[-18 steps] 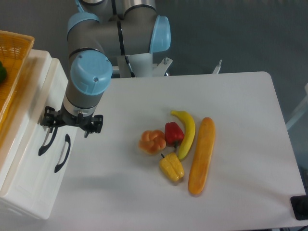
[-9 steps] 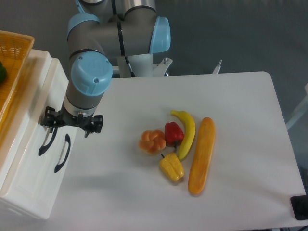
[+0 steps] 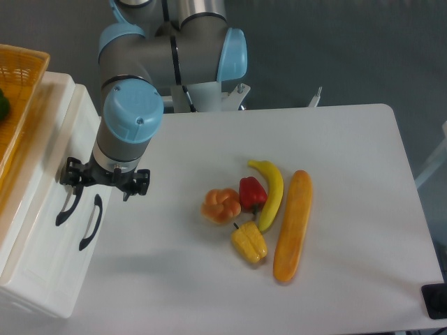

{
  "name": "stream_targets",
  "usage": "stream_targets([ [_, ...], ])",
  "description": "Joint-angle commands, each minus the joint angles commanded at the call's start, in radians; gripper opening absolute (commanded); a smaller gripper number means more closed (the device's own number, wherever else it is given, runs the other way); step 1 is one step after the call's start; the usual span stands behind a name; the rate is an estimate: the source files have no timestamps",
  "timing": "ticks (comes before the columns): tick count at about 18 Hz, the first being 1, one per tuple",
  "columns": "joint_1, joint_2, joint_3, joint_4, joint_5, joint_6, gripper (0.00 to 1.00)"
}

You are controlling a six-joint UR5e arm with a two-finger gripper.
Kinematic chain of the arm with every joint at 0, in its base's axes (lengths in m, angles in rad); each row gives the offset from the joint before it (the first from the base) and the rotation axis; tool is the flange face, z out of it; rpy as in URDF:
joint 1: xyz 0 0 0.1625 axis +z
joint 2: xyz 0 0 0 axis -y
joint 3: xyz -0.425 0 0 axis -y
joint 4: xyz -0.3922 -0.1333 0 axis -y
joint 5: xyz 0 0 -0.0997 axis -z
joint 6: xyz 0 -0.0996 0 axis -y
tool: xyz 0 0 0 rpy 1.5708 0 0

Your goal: Slide the top white drawer open

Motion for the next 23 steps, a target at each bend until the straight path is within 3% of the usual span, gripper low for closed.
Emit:
stream_targets([
  [23,0.026,-0.002,0.002,-0.003,0.052,0.008,1.00],
])
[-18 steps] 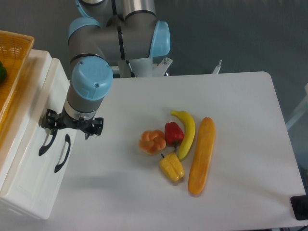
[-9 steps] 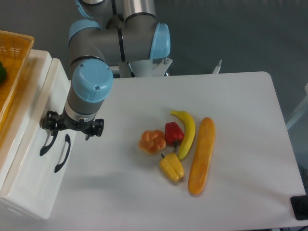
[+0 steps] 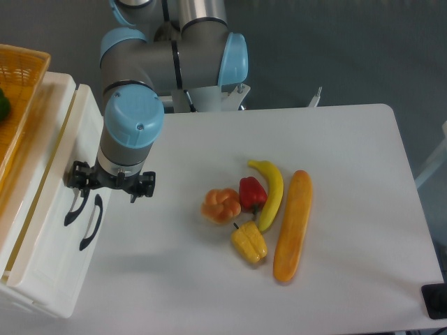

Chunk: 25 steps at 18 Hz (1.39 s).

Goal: Slide the top white drawer open
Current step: 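Pull the handle outward, sliding the upper drawer out of the cabinet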

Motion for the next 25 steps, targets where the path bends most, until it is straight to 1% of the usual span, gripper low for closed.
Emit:
stream_targets([
  [6,0.026,0.003,0.000,-0.002,0.002,0.000,1.00],
  [15,0.106,0.005,0.000,-0.002,0.002,0.002,1.00],
  [25,0.166,0.006,-0.002,-0.005,0.002,0.002,1.00],
])
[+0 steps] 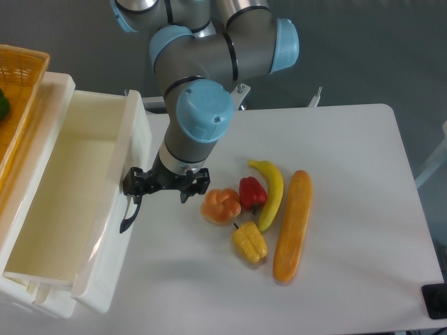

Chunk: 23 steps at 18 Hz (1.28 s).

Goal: Slide the top white drawer open
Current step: 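Pull the handle outward, sliding the upper drawer out of the cabinet, then pull the drawer slightly further and hold it open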

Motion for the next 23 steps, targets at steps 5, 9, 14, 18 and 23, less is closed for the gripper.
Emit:
stream_targets([
  [5,0.028,0.003,0.000,-0.002,0.002,0.002,1.00],
  [9,0.040,0.009,-0.002,-0.005,0.003,0.078,1.00],
  [14,0.055,0.011,0.000,-0.005,0.023,0.103,1.00],
  [18,0.055,0.011,0.000,-0.006,0.023,0.104,1.00],
  [23,0.051,0.005,-0.003,-0.009,0.021,0.104,1.00],
])
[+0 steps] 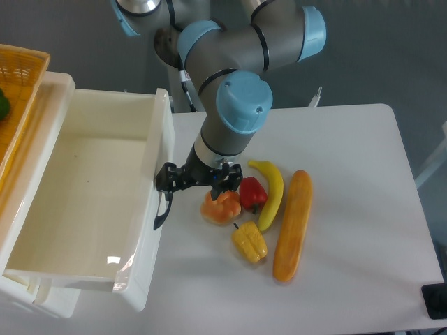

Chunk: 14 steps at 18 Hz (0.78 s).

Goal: Slide the top white drawer open
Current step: 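Pull the drawer slightly further and hold it open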

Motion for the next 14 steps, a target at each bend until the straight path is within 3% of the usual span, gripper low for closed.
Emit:
stream_targets([
  [14,-0.003,-0.002,-0.002,-0.026,-0.015,-0.002,1.00],
])
